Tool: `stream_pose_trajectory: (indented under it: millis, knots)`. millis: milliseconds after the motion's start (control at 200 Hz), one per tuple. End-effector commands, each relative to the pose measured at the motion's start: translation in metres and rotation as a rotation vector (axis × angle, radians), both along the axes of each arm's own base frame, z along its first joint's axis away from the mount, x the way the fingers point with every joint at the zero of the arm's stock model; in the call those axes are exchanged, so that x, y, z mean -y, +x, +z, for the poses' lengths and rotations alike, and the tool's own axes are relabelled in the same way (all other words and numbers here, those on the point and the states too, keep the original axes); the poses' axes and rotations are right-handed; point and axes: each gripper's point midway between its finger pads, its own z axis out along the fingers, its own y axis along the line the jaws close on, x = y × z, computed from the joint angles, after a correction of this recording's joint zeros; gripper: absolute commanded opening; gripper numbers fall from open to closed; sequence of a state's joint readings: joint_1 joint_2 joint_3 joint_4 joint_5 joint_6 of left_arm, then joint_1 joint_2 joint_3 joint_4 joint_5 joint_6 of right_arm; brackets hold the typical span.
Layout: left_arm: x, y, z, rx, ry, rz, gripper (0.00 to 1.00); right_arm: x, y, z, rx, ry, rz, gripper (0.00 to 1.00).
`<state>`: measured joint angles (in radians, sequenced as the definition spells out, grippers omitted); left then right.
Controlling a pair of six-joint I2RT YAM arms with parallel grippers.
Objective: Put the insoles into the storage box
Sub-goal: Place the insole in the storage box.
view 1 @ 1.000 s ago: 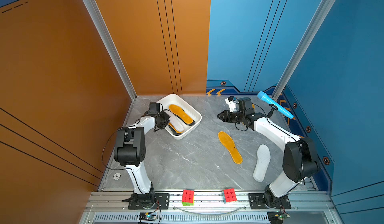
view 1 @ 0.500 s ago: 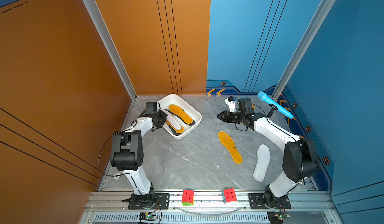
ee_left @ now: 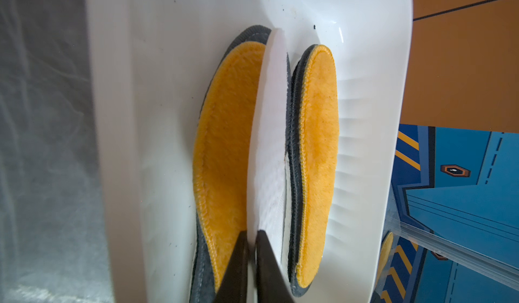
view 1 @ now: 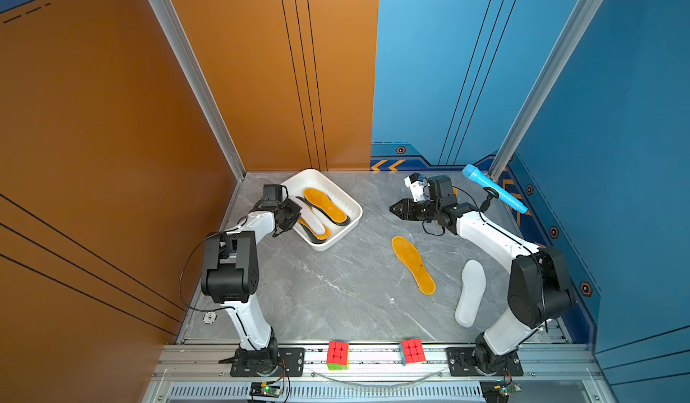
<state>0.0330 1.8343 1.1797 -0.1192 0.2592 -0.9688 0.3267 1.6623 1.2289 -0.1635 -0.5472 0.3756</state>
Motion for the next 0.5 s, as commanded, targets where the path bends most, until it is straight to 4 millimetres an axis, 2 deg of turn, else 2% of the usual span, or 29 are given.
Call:
stream_pose_trajectory:
  millis: [0, 295, 390, 476, 491]
  knots:
    - [-0.002, -0.003, -0.012, -0.023, -0.009, -0.004, 0.20, 0.002, -0.001, 0.001, -0.004, 0.014, -0.004, 0.34]
    - [0.000, -0.004, -0.003, -0.015, -0.008, -0.004, 0.28, 0.007, -0.002, -0.004, -0.017, -0.012, -0.021, 0.35]
    - [-0.001, -0.006, 0.006, -0.009, 0.001, -0.008, 0.34, 0.021, 0.000, -0.011, -0.038, -0.073, -0.074, 0.38]
    - [-0.003, -0.006, 0.018, 0.006, 0.021, -0.007, 0.39, 0.042, 0.001, -0.020, -0.074, -0.168, -0.148, 0.38]
    - [-0.003, -0.011, 0.016, -0.017, 0.025, -0.007, 0.40, 0.046, 0.001, -0.023, -0.084, -0.185, -0.162, 0.39]
